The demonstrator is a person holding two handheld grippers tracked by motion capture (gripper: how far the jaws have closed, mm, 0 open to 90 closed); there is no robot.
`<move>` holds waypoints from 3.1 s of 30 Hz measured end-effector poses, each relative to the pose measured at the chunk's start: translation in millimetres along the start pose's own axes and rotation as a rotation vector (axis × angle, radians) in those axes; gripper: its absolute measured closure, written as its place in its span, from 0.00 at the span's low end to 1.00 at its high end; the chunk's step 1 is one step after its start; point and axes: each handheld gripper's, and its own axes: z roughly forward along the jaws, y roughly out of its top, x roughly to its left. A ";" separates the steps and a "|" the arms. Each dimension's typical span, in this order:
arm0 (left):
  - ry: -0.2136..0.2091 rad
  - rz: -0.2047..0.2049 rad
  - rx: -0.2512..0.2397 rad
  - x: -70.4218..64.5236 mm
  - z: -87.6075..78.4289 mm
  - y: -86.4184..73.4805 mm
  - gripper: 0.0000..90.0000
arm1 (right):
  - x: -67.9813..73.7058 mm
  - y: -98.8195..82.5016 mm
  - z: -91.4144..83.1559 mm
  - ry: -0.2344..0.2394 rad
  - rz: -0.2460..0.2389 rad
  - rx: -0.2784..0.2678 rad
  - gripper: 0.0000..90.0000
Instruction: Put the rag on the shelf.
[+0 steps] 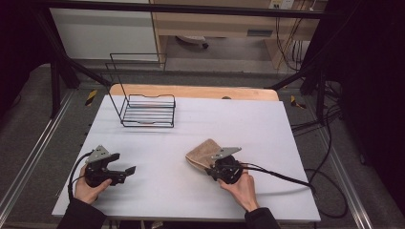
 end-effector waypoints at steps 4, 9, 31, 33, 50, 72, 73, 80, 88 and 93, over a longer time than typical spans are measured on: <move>0.001 0.000 0.001 0.0 0.1 0.0 0.12 | 8.0 4.4 6.0 0.027 0.030 -0.010 0.88; 0.003 -0.001 0.000 0.2 -0.3 0.0 0.12 | 19.9 12.2 14.3 0.054 0.060 -0.030 0.89; 0.003 -0.005 0.001 0.7 -0.5 0.0 0.12 | 59.2 35.4 49.2 0.140 0.061 -0.078 0.66; 0.004 -0.005 0.002 0.6 -0.1 0.1 0.12 | 59.8 37.6 42.7 0.141 0.052 -0.104 0.58; 0.006 -0.003 0.007 -1.0 1.9 1.5 0.12 | 5.5 -1.6 20.4 -0.025 0.108 -0.040 0.59; -0.030 -0.016 0.012 -19.3 12.8 16.9 0.08 | 16.5 -11.8 19.0 0.052 0.307 -0.065 0.89; -0.035 -0.022 0.010 -21.5 14.7 19.4 0.07 | 16.2 -11.8 18.5 0.046 0.299 -0.069 0.84; -0.038 -0.007 0.018 -35.7 26.2 36.1 0.07 | 4.6 -9.7 2.0 -0.001 0.168 -0.146 0.51; -0.019 0.000 0.046 -47.9 50.6 53.2 0.11 | -26.5 -19.3 -21.1 -0.021 0.164 -0.199 0.26; 0.001 -0.018 0.064 -50.5 71.1 61.4 0.16 | -40.2 -29.6 -30.7 -0.030 0.176 -0.216 0.17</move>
